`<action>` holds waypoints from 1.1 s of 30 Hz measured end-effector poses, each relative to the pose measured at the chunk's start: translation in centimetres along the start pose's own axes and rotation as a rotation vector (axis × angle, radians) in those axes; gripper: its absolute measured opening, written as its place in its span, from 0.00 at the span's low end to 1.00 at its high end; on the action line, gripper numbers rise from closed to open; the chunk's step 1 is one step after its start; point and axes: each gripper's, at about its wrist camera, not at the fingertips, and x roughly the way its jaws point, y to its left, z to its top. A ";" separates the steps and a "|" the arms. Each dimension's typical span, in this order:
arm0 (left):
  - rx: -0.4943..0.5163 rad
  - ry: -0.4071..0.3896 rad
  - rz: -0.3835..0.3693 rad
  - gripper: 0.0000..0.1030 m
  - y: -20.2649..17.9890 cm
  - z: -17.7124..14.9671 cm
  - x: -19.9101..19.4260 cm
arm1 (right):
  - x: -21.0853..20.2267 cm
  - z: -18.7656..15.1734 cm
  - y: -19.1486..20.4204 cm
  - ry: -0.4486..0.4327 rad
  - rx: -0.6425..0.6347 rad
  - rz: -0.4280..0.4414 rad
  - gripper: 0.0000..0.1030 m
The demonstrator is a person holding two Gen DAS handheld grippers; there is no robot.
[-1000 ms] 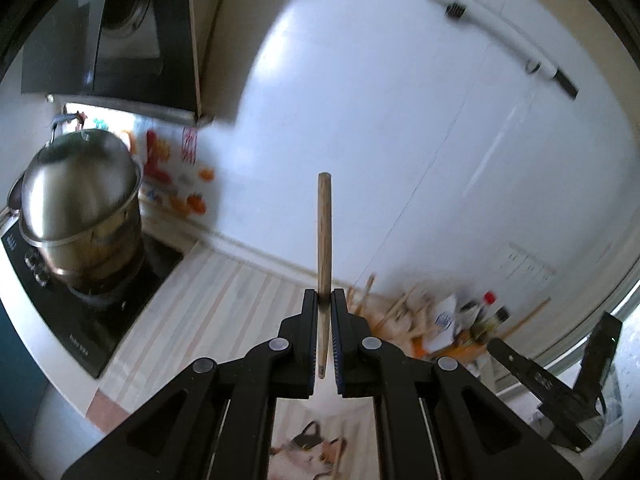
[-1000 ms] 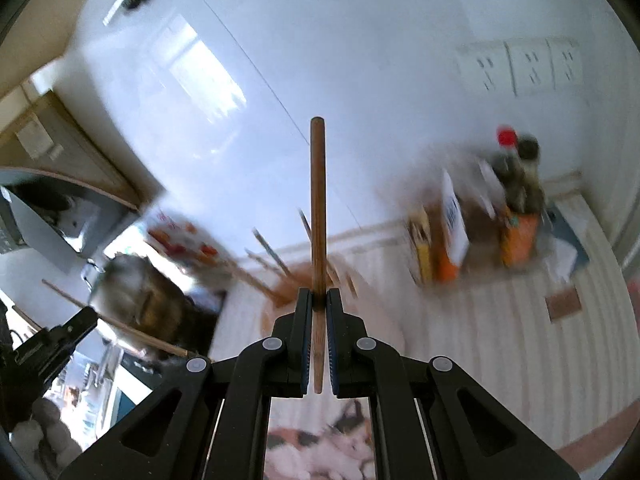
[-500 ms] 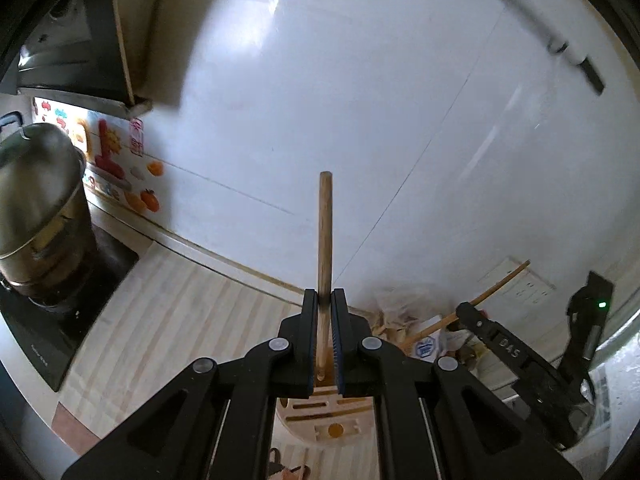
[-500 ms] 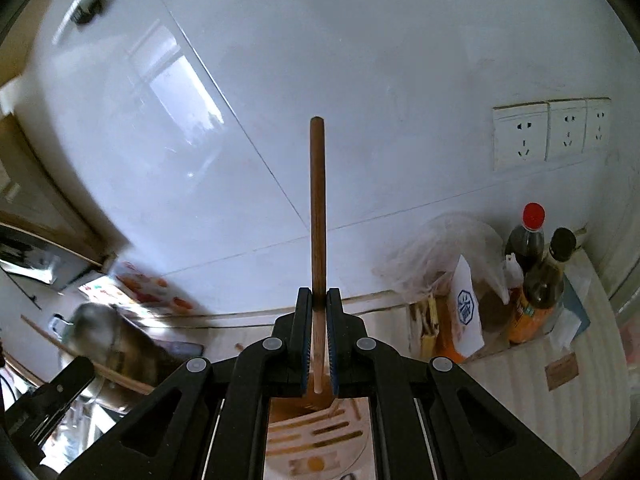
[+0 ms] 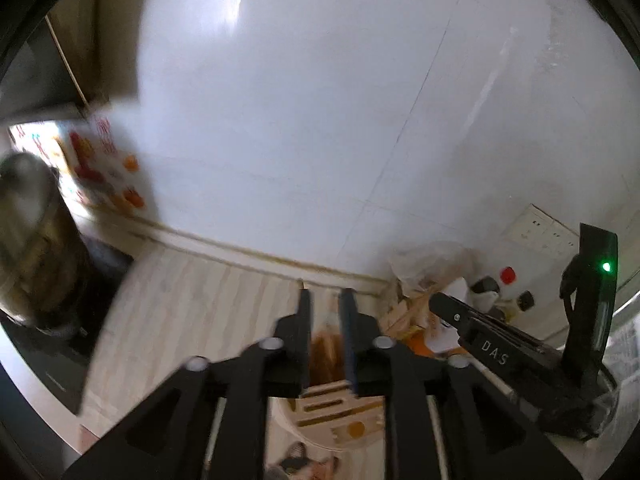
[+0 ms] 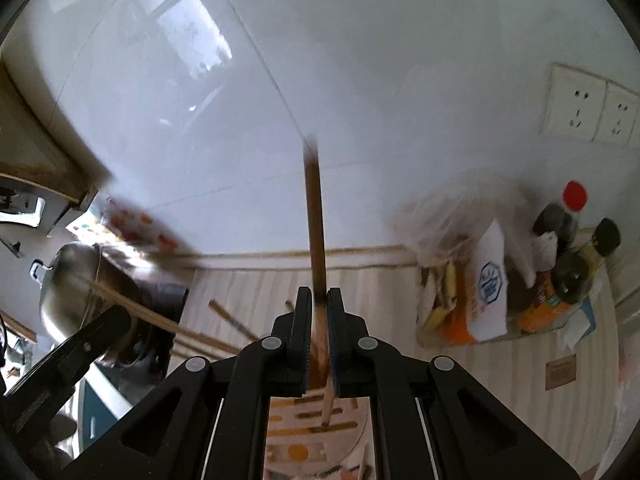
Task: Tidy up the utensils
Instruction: 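Open the left tool over the holder while the right tool opens too, then move the left tool back to the mat chopsticks while the right tool returns too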
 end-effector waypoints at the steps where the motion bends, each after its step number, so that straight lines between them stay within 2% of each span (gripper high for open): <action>1: 0.013 -0.018 0.026 0.49 -0.1 0.0 -0.6 | -0.2 0.0 -0.1 0.002 0.005 0.001 0.22; 2: 0.008 -0.034 0.036 0.68 0.1 -0.1 -1.2 | -0.6 -0.1 -0.2 -0.005 0.009 0.001 0.37; 3: -0.004 -0.056 0.043 0.73 0.4 -0.3 -2.0 | -1.2 -0.1 -0.4 -0.021 0.015 0.004 0.44; 6: -0.016 -0.057 0.073 0.77 1.5 -0.7 -2.7 | -3.1 -0.3 -1.0 -0.058 0.024 0.001 0.44; 9: -0.021 -0.055 0.121 0.98 2.7 -1.7 -3.1 | -5.1 -0.9 -1.7 -0.091 0.027 -0.030 0.45; 12: -0.009 -0.043 0.193 1.00 3.6 -3.7 -3.1 | -6.9 -2.1 -2.4 -0.129 0.045 -0.046 0.52; 13: -0.003 -0.025 0.207 1.00 3.9 -4.6 -2.9 | -7.4 -2.7 -2.7 -0.143 0.052 -0.052 0.54; 15: 0.008 0.013 0.223 1.00 4.6 -6.5 -2.1 | -8.3 -4.5 -3.4 -0.174 0.057 -0.062 0.63; 18: 0.018 0.075 0.263 1.00 5.8 -9.4 -0.3 | -8.6 -7.5 -4.2 -0.186 0.047 -0.088 0.69; 22: 0.047 0.210 0.338 1.00 6.9 -15.2 3.4 | -6.0 -13.0 -5.7 -0.069 0.066 -0.110 0.69; 25: 0.082 0.301 0.362 1.00 7.4 -19.2 6.1 | -1.8 -17.4 -7.1 0.105 0.092 -0.120 0.69; 27: 0.101 0.363 0.376 1.00 7.5 -21.8 7.9 | 1.4 -20.5 -8.0 0.214 0.114 -0.125 0.62; 30: 0.132 0.443 0.391 1.00 7.5 -25.1 10.3 | 5.3 -23.7 -8.7 0.332 0.120 -0.139 0.51; 33: 0.170 0.498 0.421 1.00 7.4 -27.9 12.0 | 7.9 -26.1 -8.9 0.397 0.105 -0.163 0.46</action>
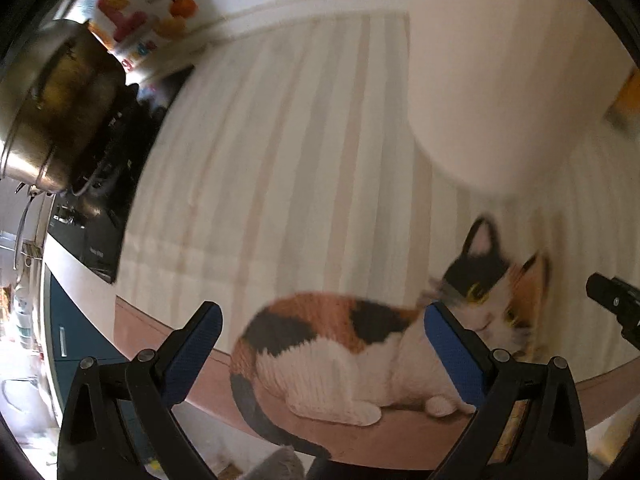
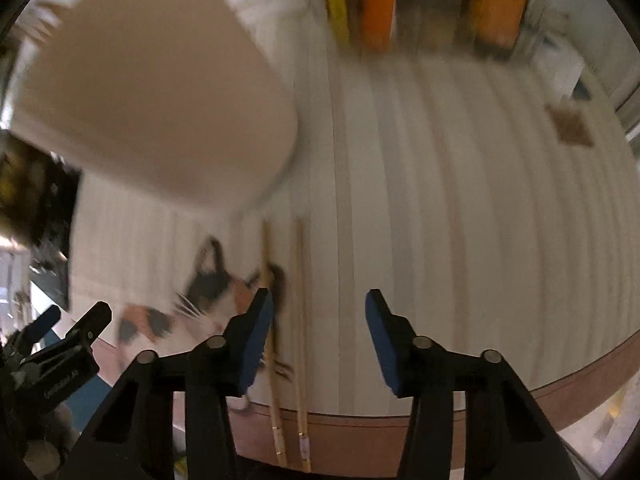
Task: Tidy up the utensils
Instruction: 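Move the left tool back to the mat chopsticks while the right tool returns too, then close the left tool on a chopstick while the right tool grasps and regrips another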
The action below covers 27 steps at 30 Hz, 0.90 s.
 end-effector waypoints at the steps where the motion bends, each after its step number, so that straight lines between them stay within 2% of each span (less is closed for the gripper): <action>1: 0.011 0.018 0.010 1.00 -0.3 -0.4 0.7 | 1.0 -0.3 0.2 0.020 -0.009 -0.008 0.45; 4: 0.023 0.055 0.020 1.00 -0.7 -1.4 2.1 | 2.7 -1.1 1.5 0.049 -0.067 -0.042 0.44; 7: 0.018 0.078 -0.003 1.00 -0.9 -1.9 2.3 | 4.0 -2.0 2.7 0.059 -0.147 -0.087 0.40; 9: 0.025 0.075 -0.017 1.00 -1.4 -2.1 2.0 | 4.2 -2.9 3.4 0.032 -0.222 -0.146 0.21; 11: 0.046 0.060 -0.029 1.00 -2.2 -2.1 1.3 | 4.3 -3.4 2.9 0.026 -0.245 -0.181 0.08; 18: 0.139 0.012 -0.150 1.00 -7.0 -1.9 -1.1 | 4.0 -4.1 -3.7 0.044 -0.172 -0.257 0.06; 24: 0.197 0.031 -0.253 0.97 -11.5 -2.0 -1.7 | 3.9 -5.0 -8.3 0.050 -0.091 -0.269 0.06; 25: 0.203 0.034 -0.265 0.93 -11.9 -2.0 -1.6 | 3.9 -5.2 -8.6 0.049 -0.081 -0.267 0.07; 26: 0.215 0.038 -0.275 0.83 -12.5 -2.0 -1.5 | 4.0 -5.3 -9.1 0.047 -0.065 -0.263 0.07; 27: 0.228 0.048 -0.276 0.78 -13.1 -2.1 -1.3 | 4.1 -5.4 -9.7 0.046 -0.049 -0.258 0.07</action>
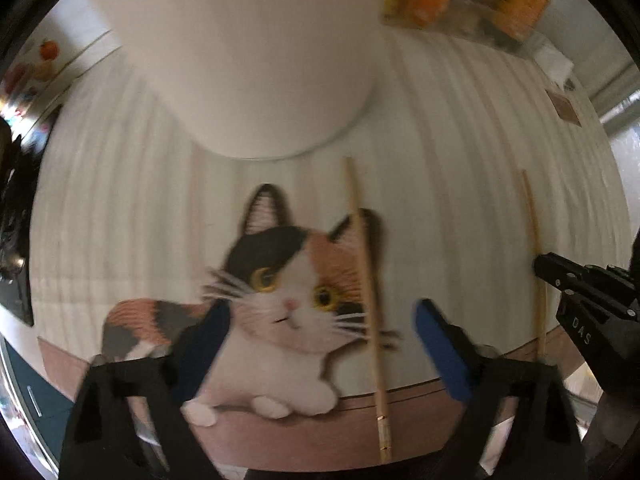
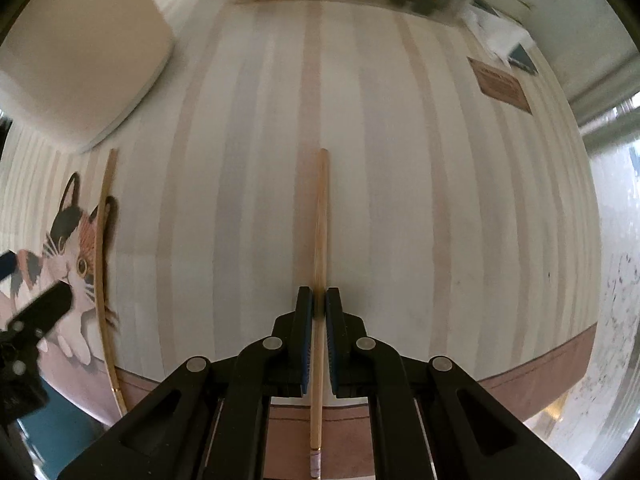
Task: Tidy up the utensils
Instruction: 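Close the left tool on a chopstick while the right tool grasps and regrips another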
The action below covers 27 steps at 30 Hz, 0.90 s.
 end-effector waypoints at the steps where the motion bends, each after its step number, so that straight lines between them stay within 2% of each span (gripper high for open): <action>1: 0.013 0.016 -0.003 0.70 -0.5 0.1 0.5 | 0.1 0.0 -0.9 0.001 0.009 0.002 0.07; 3: 0.027 0.034 -0.003 0.53 -1.2 0.2 1.2 | 0.5 -0.4 -1.7 0.001 0.031 0.008 0.07; 4: 0.034 0.045 0.007 0.38 -1.4 0.1 1.6 | 0.7 -0.5 -2.0 0.001 0.035 0.009 0.07; 8: 0.027 0.048 -0.001 0.09 -1.2 -0.5 1.9 | 1.1 0.0 -3.1 0.006 0.043 0.011 0.07; 12: 0.013 0.048 0.019 0.05 0.2 -1.2 1.8 | 1.2 1.2 -3.2 0.014 0.041 0.017 0.07; 17: -0.031 0.050 0.039 0.04 2.9 -2.3 1.6 | 2.4 2.2 -3.0 0.045 0.054 0.087 0.07; 27: -0.086 0.070 0.040 0.04 7.5 -4.8 0.9 | 3.9 4.4 1.2 0.070 -0.019 0.169 0.07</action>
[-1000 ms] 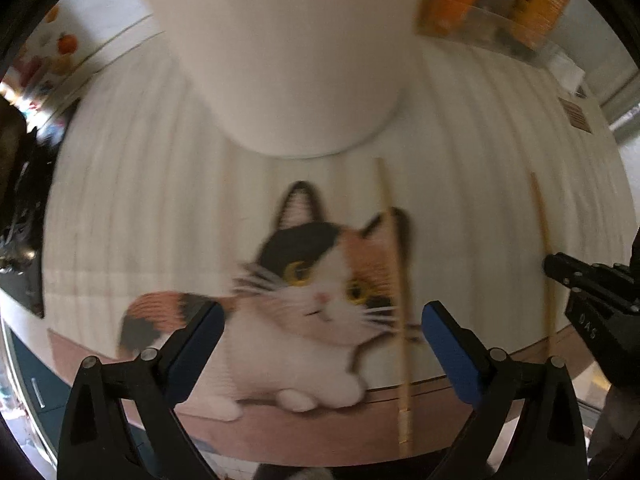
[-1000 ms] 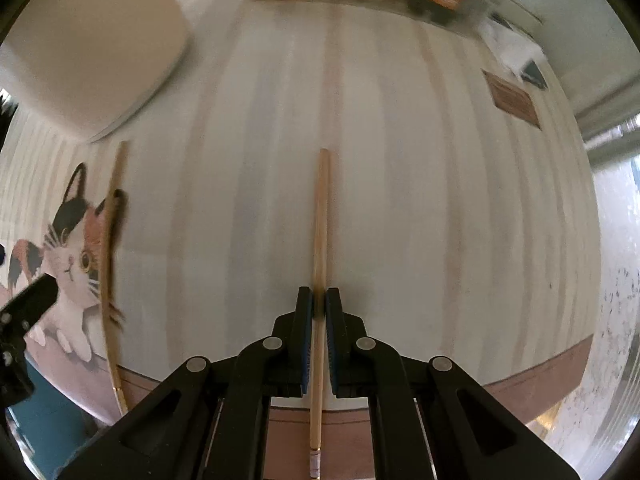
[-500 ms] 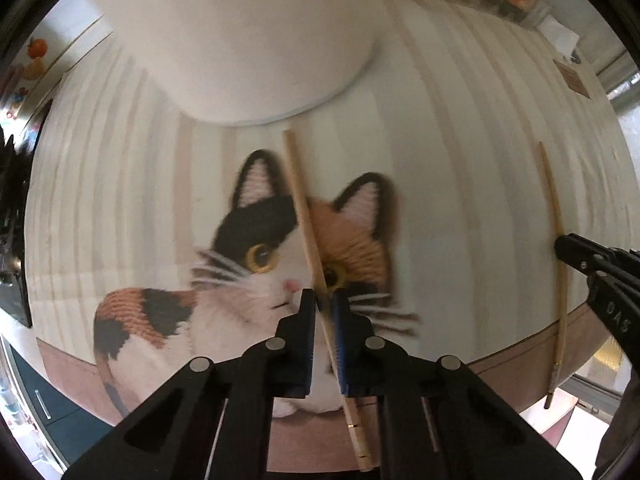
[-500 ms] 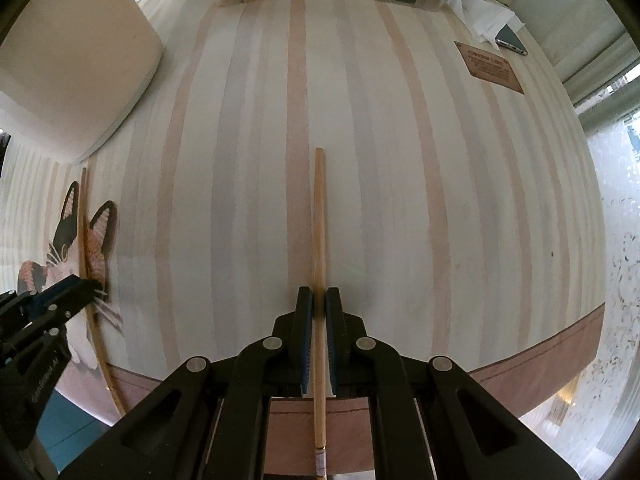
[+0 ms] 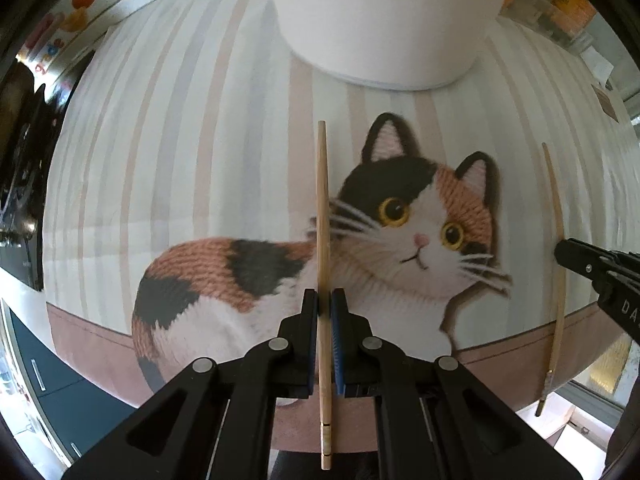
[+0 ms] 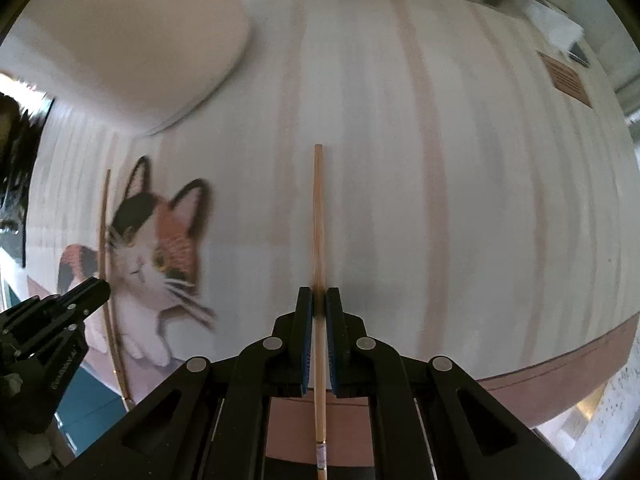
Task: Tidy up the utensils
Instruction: 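Close the left tool on a chopstick while the right tool grasps and regrips another, then lift the left tool's chopstick toward the holder while the right tool carries its own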
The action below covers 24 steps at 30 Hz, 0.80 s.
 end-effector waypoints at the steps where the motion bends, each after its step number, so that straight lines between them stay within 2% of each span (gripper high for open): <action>1: -0.006 0.010 -0.009 0.04 0.6 -0.1 0.2 | 0.1 0.1 0.1 0.004 -0.012 0.005 0.07; 7: -0.032 0.021 -0.042 0.05 2.8 -0.6 0.3 | 0.7 0.4 0.6 0.047 -0.028 0.007 0.08; 10: -0.032 0.025 -0.049 0.05 3.7 0.1 0.1 | 0.7 0.0 2.7 0.085 -0.028 0.012 0.12; 14: -0.037 0.026 -0.050 0.05 2.7 1.6 0.1 | 0.9 -0.5 4.2 0.081 -0.052 -0.014 0.15; 16: -0.040 0.028 -0.050 0.05 2.5 2.9 0.7 | 1.4 -1.4 6.6 0.078 -0.057 -0.018 0.25; 18: -0.047 0.032 -0.052 0.05 2.9 3.8 1.4 | 1.0 -2.4 8.5 0.068 -0.076 -0.038 0.29; 20: -0.058 0.035 -0.057 0.06 3.3 4.6 1.9 | 0.8 -2.6 10.1 0.045 -0.095 -0.064 0.30; 24: -0.072 0.031 -0.060 0.06 3.8 6.1 1.9 | 0.3 -3.1 12.4 -0.015 -0.132 -0.128 0.21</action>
